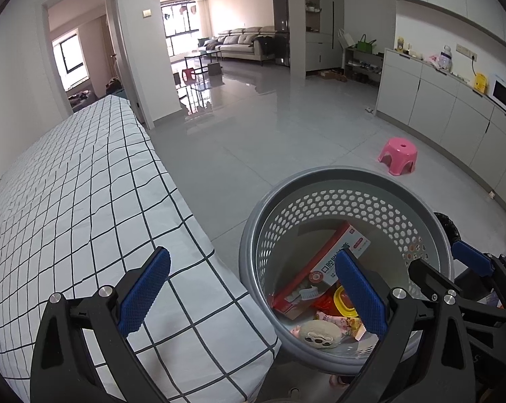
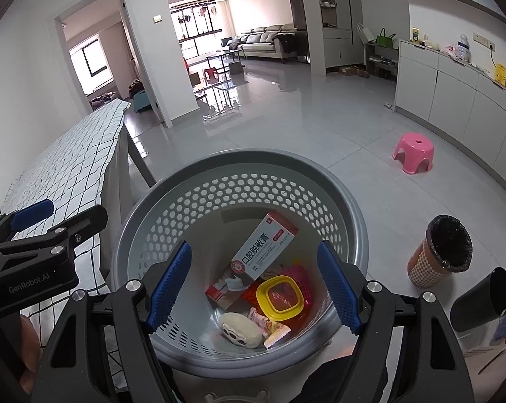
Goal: Collect trash
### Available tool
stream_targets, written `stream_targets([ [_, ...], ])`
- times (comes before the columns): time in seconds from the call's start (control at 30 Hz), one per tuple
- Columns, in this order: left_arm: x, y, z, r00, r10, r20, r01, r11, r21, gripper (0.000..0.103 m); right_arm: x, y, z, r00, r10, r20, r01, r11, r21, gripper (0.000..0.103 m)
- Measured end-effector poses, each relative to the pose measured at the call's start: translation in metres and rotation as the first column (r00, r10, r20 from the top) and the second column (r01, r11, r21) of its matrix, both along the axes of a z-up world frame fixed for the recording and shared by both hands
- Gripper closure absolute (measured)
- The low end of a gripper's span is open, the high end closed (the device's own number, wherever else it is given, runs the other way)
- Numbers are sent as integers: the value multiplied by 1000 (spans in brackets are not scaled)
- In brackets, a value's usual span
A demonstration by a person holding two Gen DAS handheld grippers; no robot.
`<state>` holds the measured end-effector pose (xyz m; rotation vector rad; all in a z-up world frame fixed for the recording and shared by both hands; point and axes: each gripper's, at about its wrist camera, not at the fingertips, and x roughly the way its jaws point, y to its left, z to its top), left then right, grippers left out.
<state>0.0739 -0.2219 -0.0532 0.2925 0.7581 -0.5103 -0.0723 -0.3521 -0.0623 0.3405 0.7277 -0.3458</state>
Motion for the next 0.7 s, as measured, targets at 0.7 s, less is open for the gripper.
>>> stream_targets([
  [0.7, 0, 4, -1, 1000, 1, -14, -1, 1000, -14, 6, 0, 1, 0, 1000, 3, 1, -3, 1000, -2, 29],
])
